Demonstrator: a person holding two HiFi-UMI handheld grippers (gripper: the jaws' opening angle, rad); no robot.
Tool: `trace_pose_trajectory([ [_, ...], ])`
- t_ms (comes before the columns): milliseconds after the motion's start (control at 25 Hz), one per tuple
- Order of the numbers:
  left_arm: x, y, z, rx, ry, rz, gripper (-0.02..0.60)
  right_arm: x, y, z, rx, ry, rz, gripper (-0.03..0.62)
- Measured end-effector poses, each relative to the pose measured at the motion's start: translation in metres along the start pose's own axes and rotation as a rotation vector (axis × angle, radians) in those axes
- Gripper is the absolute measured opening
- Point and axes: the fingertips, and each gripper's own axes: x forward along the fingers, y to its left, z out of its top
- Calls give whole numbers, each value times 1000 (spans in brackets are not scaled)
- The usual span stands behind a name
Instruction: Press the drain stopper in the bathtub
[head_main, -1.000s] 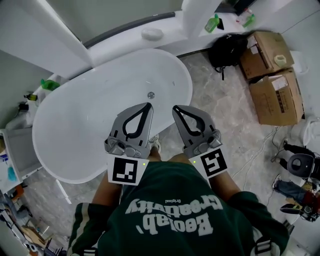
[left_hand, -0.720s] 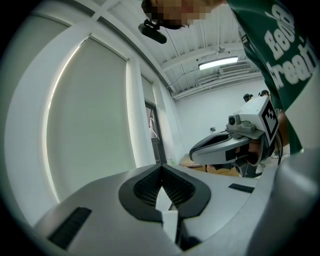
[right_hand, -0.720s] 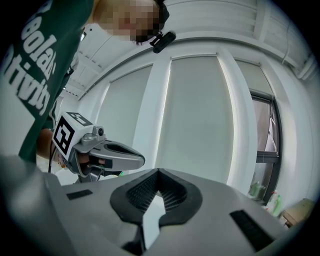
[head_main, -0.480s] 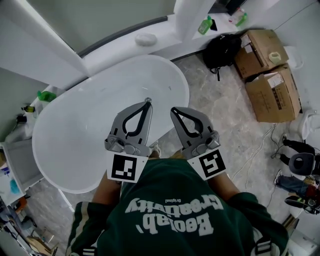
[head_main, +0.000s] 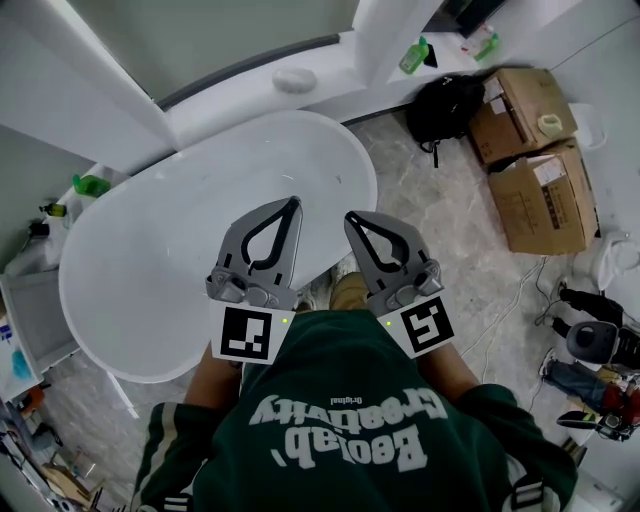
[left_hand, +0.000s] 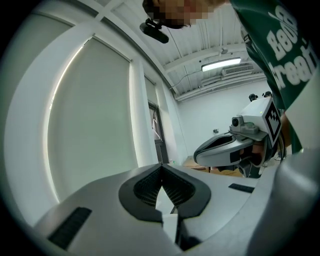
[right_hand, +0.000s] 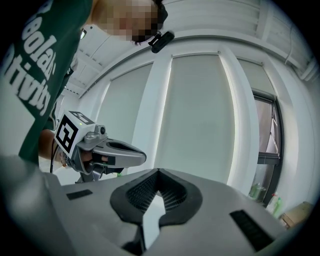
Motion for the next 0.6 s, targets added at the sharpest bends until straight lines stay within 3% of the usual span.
trace_pose_trajectory([
  [360, 23, 12, -11, -6, 32, 112, 3, 21, -26, -13, 10, -40, 91, 11],
  [600, 73, 20, -14, -5, 76, 217, 3, 38, -92, -33, -37, -43, 186, 11],
])
